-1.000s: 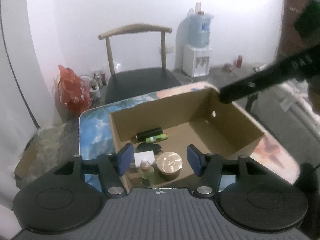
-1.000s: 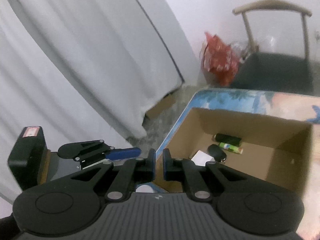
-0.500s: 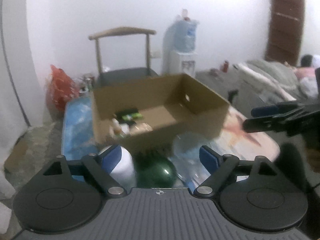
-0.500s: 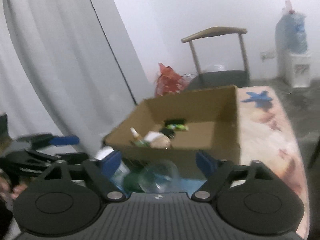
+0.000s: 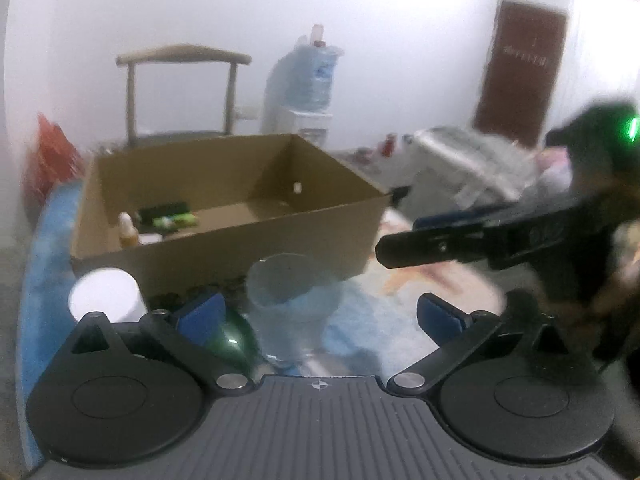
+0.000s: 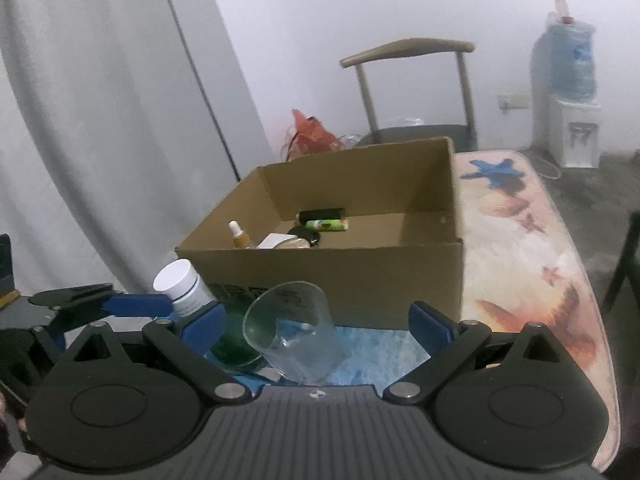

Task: Organize rigid objects
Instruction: 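Move the right tool back to the clear glass cup, then close the right gripper on the glass cup rim and lift it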

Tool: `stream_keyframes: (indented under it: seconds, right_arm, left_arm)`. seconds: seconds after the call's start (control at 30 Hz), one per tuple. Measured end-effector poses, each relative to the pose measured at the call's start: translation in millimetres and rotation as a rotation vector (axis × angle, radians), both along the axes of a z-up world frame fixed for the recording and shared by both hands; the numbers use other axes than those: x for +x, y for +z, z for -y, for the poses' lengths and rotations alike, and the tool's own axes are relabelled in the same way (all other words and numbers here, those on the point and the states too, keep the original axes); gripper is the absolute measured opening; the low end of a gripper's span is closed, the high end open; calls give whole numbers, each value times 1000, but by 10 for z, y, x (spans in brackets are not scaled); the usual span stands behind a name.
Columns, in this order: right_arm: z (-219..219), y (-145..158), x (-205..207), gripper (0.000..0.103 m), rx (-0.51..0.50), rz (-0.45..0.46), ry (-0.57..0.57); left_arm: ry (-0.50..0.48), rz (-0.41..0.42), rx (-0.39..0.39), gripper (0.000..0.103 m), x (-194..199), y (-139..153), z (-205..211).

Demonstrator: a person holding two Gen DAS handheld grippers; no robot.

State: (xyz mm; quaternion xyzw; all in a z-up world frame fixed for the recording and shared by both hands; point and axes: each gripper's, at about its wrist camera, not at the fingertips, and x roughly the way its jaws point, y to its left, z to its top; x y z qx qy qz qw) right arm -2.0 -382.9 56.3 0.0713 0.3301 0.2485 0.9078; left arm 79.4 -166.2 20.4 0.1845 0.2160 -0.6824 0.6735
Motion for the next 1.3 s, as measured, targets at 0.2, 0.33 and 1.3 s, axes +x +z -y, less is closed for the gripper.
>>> stream_keyframes:
  seconds: [0.2,0.33,1.3]
  right_arm:
    - [-255,-99,185,100,-33,-39,114]
    - [-407,-190,309,100,-67,-75,170]
    - [-174,-322,601,82,-167,-247,151]
  left_arm:
    - [22,192,77,98,-232,-229,190]
    - [48,222,85,91,-238,-324,316]
    - [-35,180,61,75,-533,-485,441]
